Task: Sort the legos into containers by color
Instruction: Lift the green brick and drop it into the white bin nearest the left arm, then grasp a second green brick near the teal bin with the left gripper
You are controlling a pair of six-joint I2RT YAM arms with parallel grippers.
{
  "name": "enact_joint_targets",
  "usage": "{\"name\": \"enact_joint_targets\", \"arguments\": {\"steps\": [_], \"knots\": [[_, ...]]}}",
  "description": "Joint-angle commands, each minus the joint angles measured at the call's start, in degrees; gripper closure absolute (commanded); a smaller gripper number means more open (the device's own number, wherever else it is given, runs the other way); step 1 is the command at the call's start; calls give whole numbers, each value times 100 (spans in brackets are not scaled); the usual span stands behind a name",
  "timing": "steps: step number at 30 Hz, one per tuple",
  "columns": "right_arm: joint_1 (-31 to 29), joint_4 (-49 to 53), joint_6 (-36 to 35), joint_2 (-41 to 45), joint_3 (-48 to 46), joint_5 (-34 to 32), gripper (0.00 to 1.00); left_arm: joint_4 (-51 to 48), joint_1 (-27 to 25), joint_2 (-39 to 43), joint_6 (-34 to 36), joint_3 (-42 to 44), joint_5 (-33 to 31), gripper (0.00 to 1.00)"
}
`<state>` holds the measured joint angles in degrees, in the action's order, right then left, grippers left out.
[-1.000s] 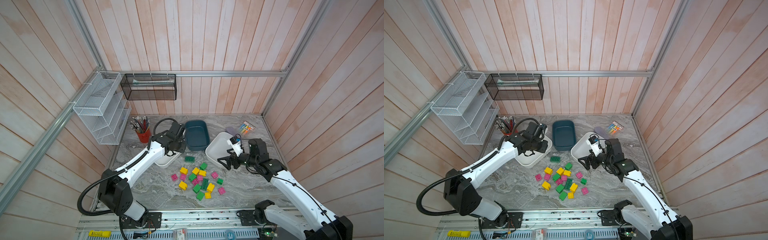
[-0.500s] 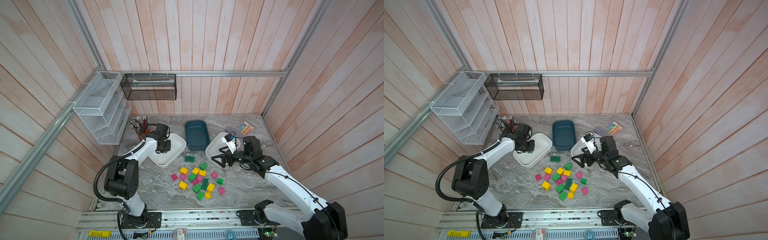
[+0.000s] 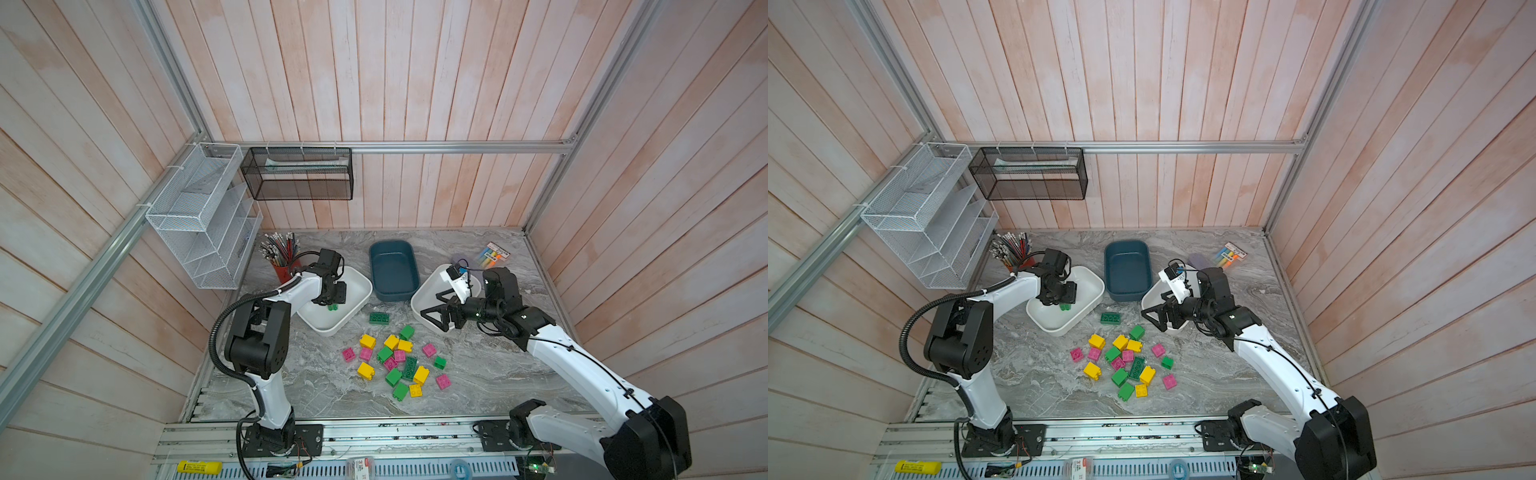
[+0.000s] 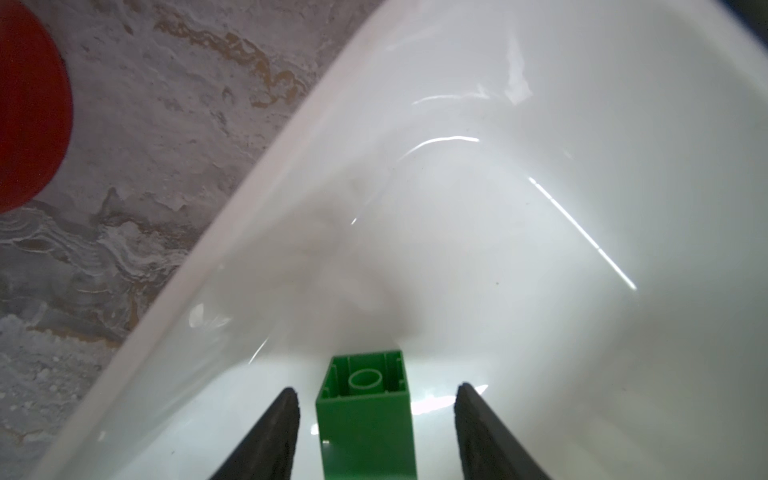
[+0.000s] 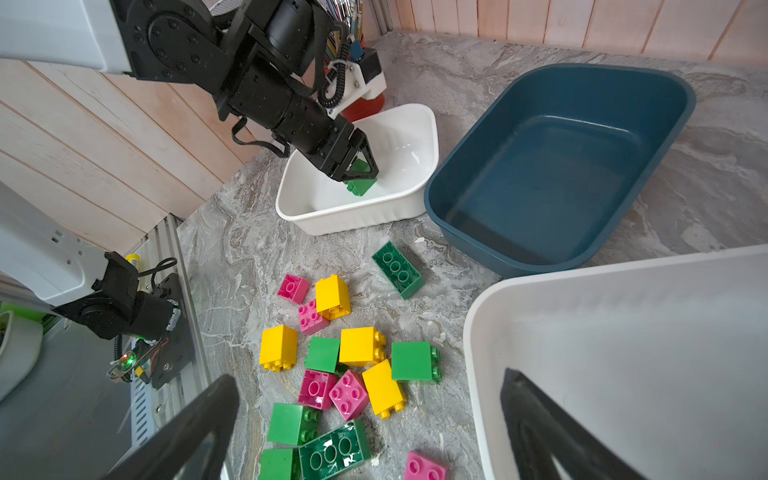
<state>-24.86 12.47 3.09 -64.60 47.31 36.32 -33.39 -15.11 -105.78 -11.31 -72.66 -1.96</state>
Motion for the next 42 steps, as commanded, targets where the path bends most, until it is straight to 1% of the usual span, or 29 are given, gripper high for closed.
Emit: {"name": "enact_joint_targets", "arguments": {"steps": [1, 4, 8, 10, 13, 15, 18, 21, 24, 28, 33, 36, 42], "knots": [[61, 306, -166, 98, 191, -122, 2, -382, -130, 598, 49, -301, 385, 35], [236, 439, -223, 215, 173, -85, 2, -703, -388, 1099, 163, -301, 707, 32], [461, 625, -357, 323, 173, -56, 2, -758, -807, 1632, 649, -86, 1441, 31], [569, 705, -427, 338, 191, -21, 2, -709, -931, 1754, 1051, -23, 1802, 31], [712, 837, -573, 334, 235, 23, 2, -495, -1071, 1758, 1842, 136, 2433, 31], [772, 909, -638, 343, 261, 16, 2, -361, -1125, 1653, 2505, 218, 3018, 31], [817, 932, -671, 368, 253, 10, 2, -45, -1129, 1359, 3293, 311, 3438, 31], [827, 954, -689, 400, 196, -14, 2, -76, -1151, 895, 3967, 146, 3430, 32], [826, 1063, -757, 428, 176, -57, 2, 26, -1152, 621, 4573, 146, 3354, 31], [825, 1088, -759, 483, 138, -122, 2, 62, -1161, 205, 5185, 145, 3221, 31], [827, 1144, -784, 474, 156, -142, 2, 234, -1196, -103, 5573, 156, 2939, 31], [825, 1168, -807, 481, 150, -158, 2, 254, -1226, -232, 5680, 155, 2876, 31], [829, 1213, -841, 448, 156, -155, 2, 428, -1296, -455, 5870, 216, 2522, 31]]}}
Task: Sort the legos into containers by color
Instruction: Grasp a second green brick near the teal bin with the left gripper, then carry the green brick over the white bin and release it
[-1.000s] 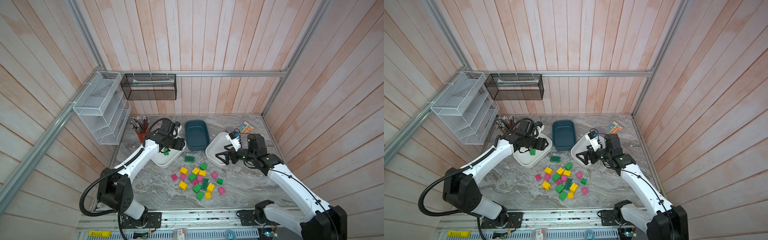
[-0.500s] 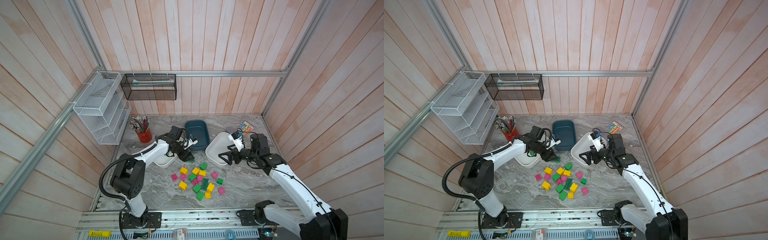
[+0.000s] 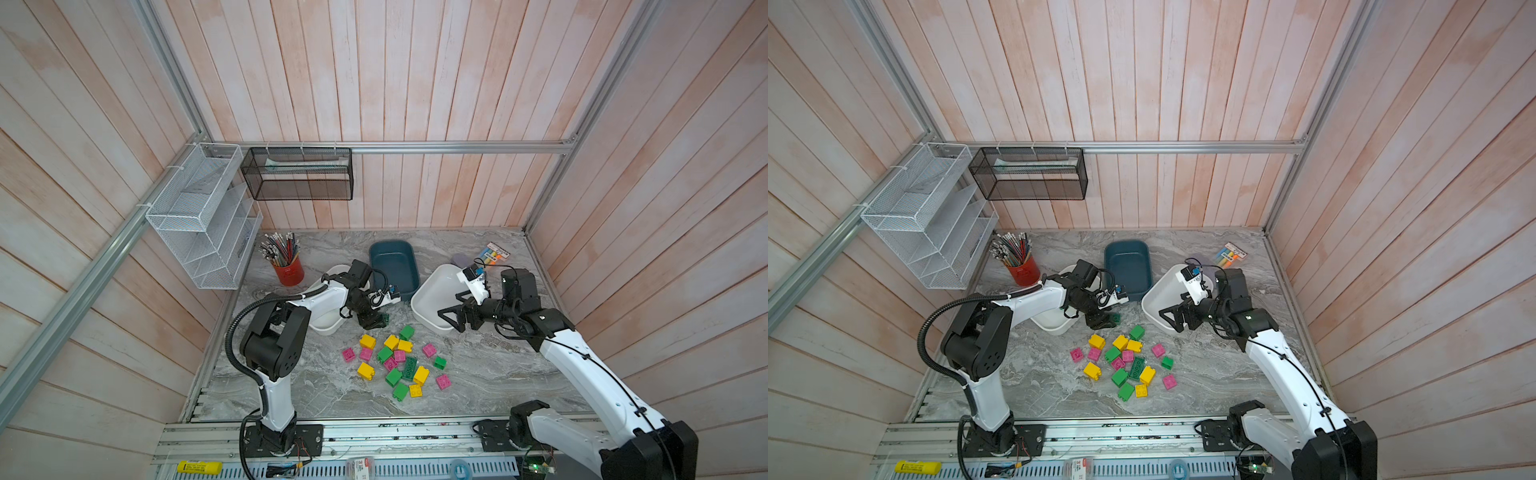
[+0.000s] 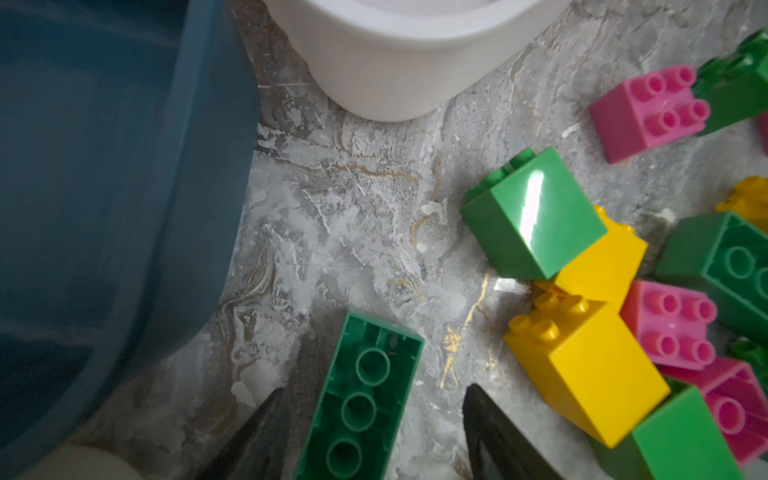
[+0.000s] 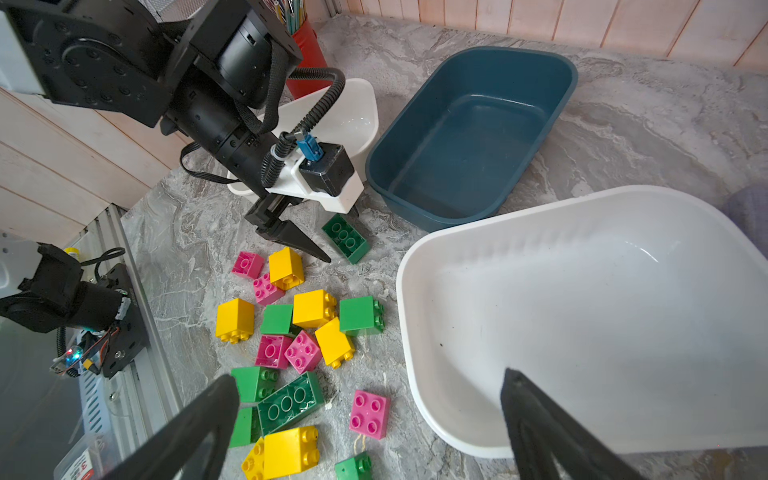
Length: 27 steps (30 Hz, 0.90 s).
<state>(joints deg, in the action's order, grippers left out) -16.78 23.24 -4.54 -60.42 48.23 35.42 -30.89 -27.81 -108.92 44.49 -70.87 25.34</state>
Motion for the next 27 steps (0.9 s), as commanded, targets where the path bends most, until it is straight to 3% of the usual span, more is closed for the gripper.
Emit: {"name": "enact_joint_targets", "arguments": {"steps": [1, 5, 18, 21, 27], "knots": [[24, 152, -77, 17, 64, -61, 2, 181, -35, -174, 309, 13, -231, 31], [20, 181, -100, 21, 46, -54, 2, 263, -105, -213, 327, 41, -350, 36], [47, 283, -170, 47, 47, -34, 2, 413, -320, -250, 406, 100, -770, 66], [88, 301, -166, 91, 54, -43, 2, 361, -361, 27, 161, 26, -769, 74], [131, 256, -155, 122, 81, 61, 2, -191, -377, 854, -916, -442, -499, 75]]}}
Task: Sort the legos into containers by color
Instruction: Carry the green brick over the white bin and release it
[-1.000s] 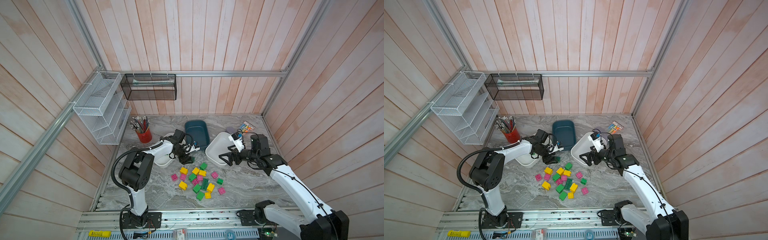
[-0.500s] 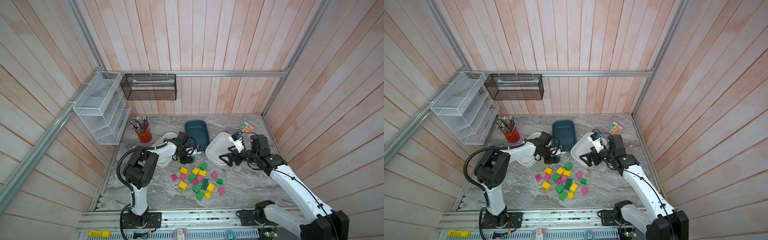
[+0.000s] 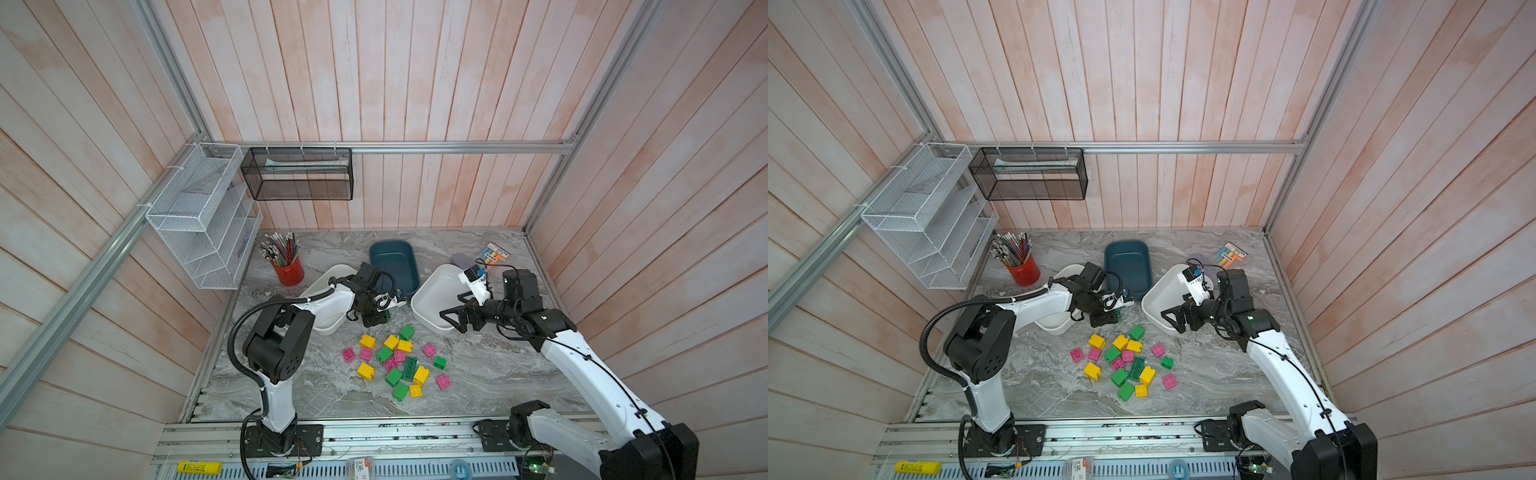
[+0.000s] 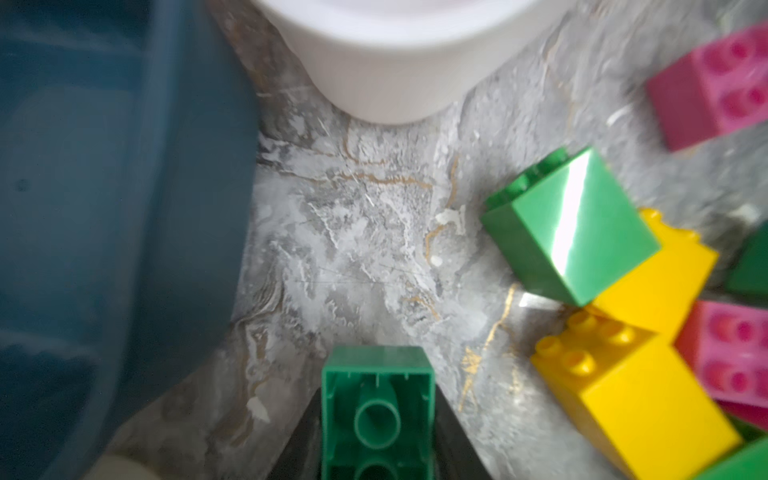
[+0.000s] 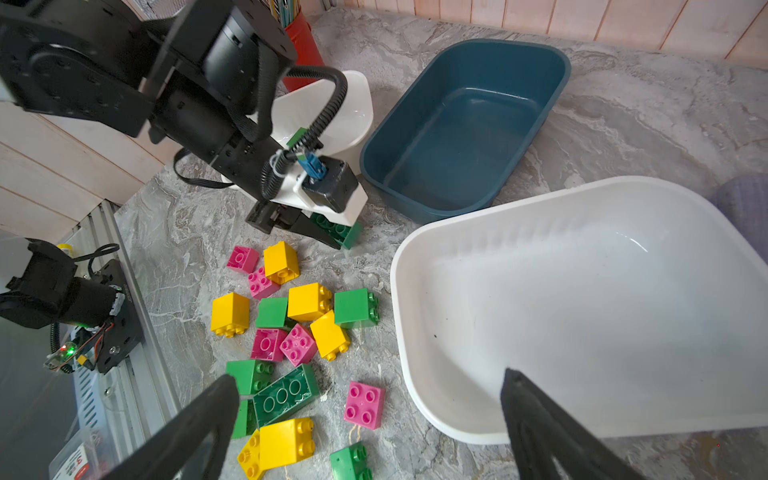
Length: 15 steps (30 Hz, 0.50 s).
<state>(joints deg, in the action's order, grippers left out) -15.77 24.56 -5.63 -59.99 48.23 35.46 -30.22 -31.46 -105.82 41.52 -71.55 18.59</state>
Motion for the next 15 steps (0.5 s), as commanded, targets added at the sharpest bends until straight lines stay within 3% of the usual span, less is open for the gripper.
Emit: {"name": "enact_joint_targets", "arguments": {"steps": [1, 6, 9, 13, 15], "knots": [[32, 91, -33, 67, 82, 90, 2, -372, 30, 644, -857, -468, 102, 75], [31, -52, -13, -38, 116, 190, 2, -444, 362, 1058, -1902, -442, -1017, 74], [33, -75, -50, -103, 151, 202, 2, -284, 663, 1122, -2443, -258, -1308, 74], [30, -83, -69, -162, 178, 242, 2, -112, 970, 780, -3038, -255, -2286, 75], [30, -85, -79, -163, 169, 242, 2, -23, 1078, 554, -3179, -295, -2307, 74]]}}
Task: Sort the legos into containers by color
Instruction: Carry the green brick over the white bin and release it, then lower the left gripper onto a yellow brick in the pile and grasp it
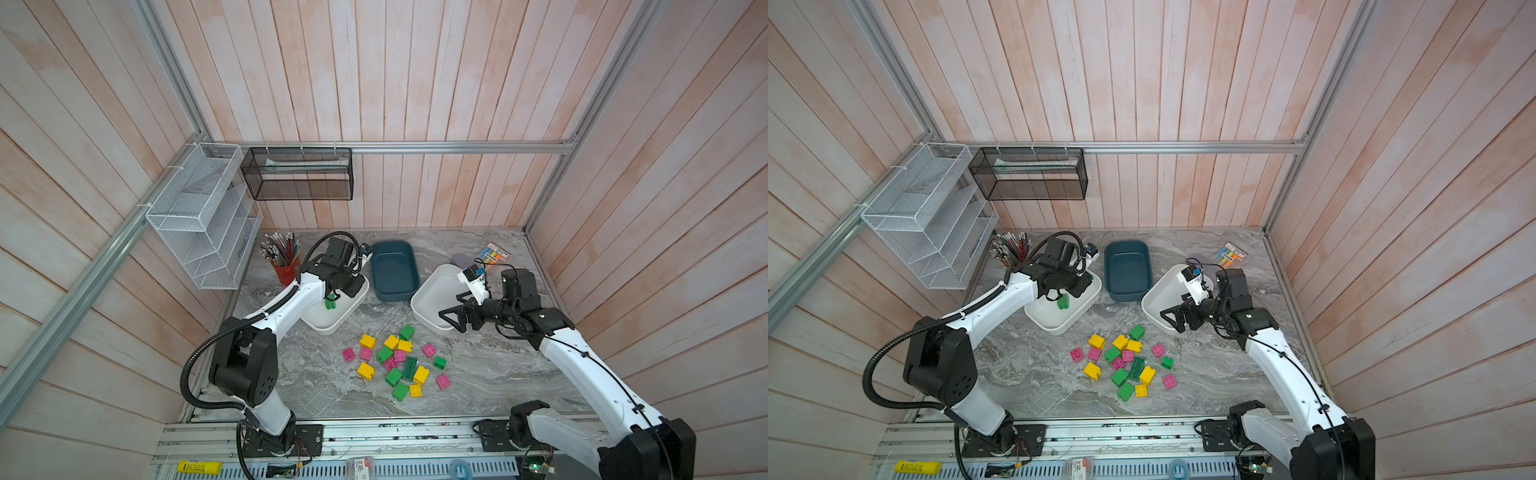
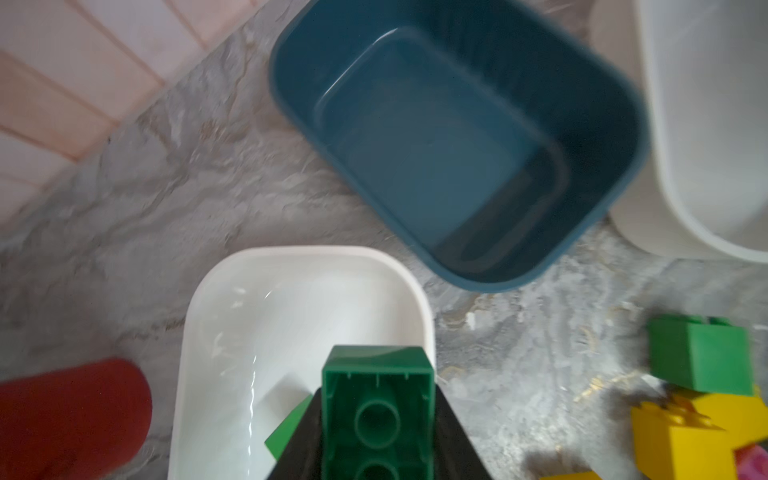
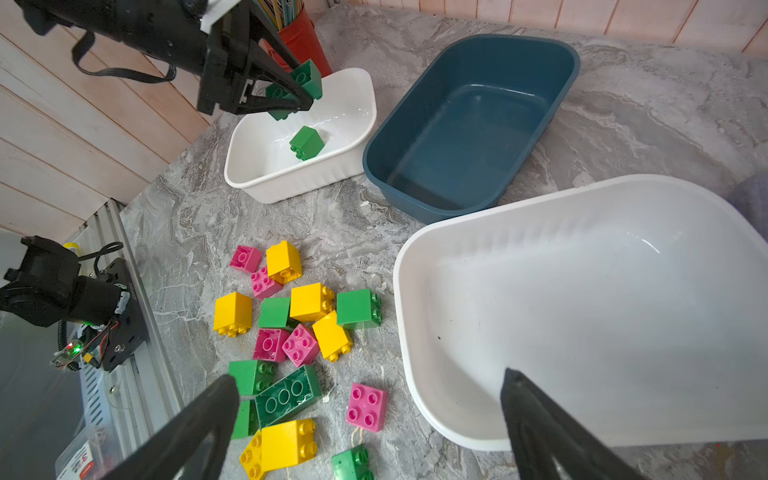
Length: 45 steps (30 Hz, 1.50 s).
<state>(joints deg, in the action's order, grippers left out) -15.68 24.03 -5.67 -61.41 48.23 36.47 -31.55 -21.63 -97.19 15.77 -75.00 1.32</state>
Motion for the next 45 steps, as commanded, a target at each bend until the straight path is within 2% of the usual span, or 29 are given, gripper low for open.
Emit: {"name": "enact_joint_targets", "arguments": {"steps": [1, 6, 9, 11, 13, 14, 20, 22, 25, 30, 33, 35, 41, 45], "knots": [[21, -30, -85, -20, 161, 141, 2, 161, 113, -448, -697, 18, -646, 74], [21, -14, -84, 21, 126, 116, 2, 427, 154, -1112, -896, -279, -668, 74], [21, -14, -76, 58, 87, 131, 2, 290, 219, -1501, -1032, -611, -717, 68], [21, -13, -75, 82, 73, 115, 2, 2, 220, -1681, -1116, -913, -643, 61], [23, 4, -84, 123, 65, 112, 2, -138, 210, -1601, -1173, -1043, -504, 42], [30, -6, -91, 133, 57, 129, 2, -164, 214, -1507, -1217, -1056, -451, 37], [32, -78, -71, 145, -67, 198, 2, -554, 64, -546, -1683, -860, -106, 31], [39, -94, -75, 147, -77, 188, 2, -705, -90, -150, -1980, -714, 3, 30], [74, -122, -98, 138, -102, 200, 2, -852, -408, 470, -2811, -408, 72, 30], [83, -197, -95, 75, -155, 273, 2, -1005, -1188, 1090, -4402, 101, -211, 31], [88, -205, -131, 53, -148, 291, 2, -1260, -1599, 1126, -5408, 262, -455, 31], [83, -223, -140, 41, -156, 292, 2, -1267, -1824, 1132, -5823, 512, -541, 31], [83, -250, -136, -69, -147, 410, 2, -1620, -2186, 714, -6805, 802, -901, 29], [90, -217, -174, -160, -147, 465, 2, -1705, -2324, 517, -7105, 867, -1130, 28]]}}
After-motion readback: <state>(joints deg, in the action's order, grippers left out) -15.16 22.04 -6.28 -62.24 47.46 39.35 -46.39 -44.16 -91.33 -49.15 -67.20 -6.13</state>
